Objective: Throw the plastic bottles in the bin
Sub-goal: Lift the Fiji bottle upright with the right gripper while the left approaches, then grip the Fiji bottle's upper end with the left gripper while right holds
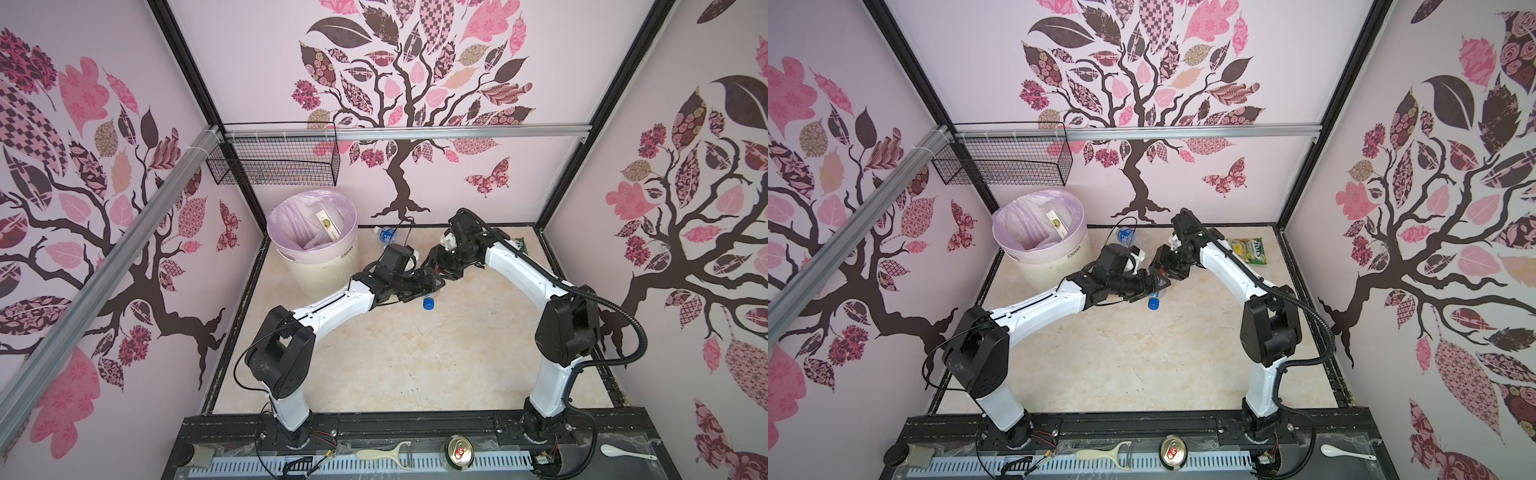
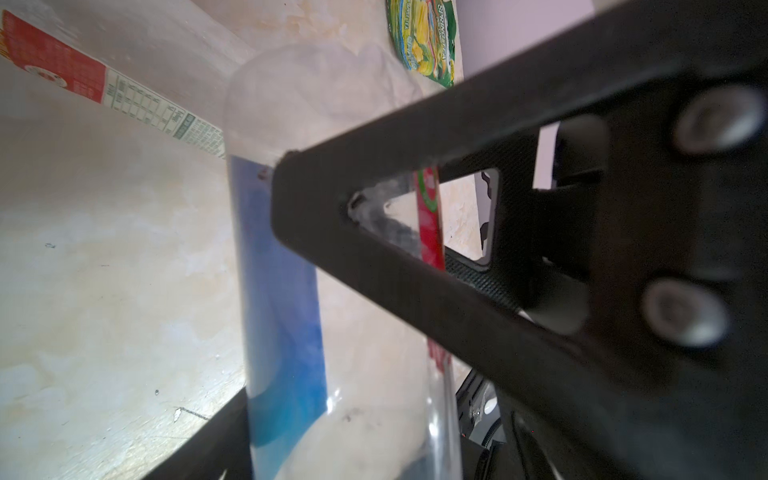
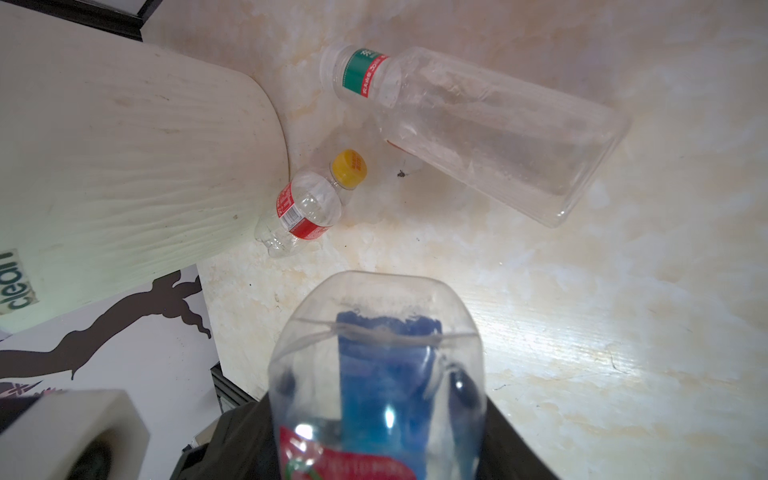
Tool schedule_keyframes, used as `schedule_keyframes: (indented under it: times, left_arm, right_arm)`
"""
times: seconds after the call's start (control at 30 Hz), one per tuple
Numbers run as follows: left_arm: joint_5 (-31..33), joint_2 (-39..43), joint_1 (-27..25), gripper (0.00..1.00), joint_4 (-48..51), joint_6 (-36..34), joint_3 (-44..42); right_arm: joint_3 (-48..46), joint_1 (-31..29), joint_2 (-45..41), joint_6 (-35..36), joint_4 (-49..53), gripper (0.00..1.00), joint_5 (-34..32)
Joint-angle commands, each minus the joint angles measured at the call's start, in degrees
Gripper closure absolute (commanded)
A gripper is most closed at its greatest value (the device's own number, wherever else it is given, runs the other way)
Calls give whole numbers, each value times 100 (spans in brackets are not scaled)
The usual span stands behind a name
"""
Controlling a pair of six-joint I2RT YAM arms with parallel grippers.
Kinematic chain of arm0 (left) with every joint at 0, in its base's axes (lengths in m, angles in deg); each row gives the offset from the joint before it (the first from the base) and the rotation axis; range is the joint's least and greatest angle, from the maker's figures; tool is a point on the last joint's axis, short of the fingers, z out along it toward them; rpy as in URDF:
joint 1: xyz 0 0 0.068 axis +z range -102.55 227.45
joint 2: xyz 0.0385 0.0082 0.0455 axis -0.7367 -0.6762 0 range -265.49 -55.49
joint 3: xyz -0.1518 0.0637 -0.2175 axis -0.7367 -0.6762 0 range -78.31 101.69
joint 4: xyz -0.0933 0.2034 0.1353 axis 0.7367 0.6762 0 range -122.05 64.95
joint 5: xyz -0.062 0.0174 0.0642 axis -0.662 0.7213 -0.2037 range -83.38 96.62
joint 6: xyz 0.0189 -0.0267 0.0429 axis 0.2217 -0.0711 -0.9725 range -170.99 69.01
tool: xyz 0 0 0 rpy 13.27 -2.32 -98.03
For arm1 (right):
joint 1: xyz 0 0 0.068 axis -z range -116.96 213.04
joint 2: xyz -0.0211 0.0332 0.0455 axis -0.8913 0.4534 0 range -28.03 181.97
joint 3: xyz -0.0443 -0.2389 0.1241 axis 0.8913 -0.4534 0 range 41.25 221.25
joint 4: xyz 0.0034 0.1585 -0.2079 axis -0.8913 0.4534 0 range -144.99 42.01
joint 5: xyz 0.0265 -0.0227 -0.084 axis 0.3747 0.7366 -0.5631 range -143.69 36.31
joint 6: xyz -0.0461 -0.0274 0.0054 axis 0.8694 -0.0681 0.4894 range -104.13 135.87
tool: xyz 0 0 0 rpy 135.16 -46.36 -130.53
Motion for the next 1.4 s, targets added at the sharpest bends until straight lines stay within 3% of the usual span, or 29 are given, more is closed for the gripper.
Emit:
schedule_keyframes:
  times: [0.0,0.27,0.47,0.93,1.17,1.3,1.37]
  left_arm:
    - [-199,-74,17,19,-188,33,-88]
    - [-252,-82,108,38,-291,88,-100]
    - [-320,-58,150,46,-311,88,-132]
    - [-119,137,202,50,308,-279,4]
    - [-88,325,200,50,541,-386,-112]
    - [-24,405,210,51,844,-598,-44]
    - [81,470,220,51,1048,-692,40]
  right_arm:
    - [173,-18,-307,-130,11,41,163]
    - [196,-7,-316,-53,66,41,102]
    - [210,-9,-307,-82,54,41,120]
    - [363,89,-416,-177,176,25,-38]
    - [665,365,-581,-285,274,13,-179]
    - [657,443,-790,-376,148,1,-321]
    - [637,488,-897,-393,100,0,-405]
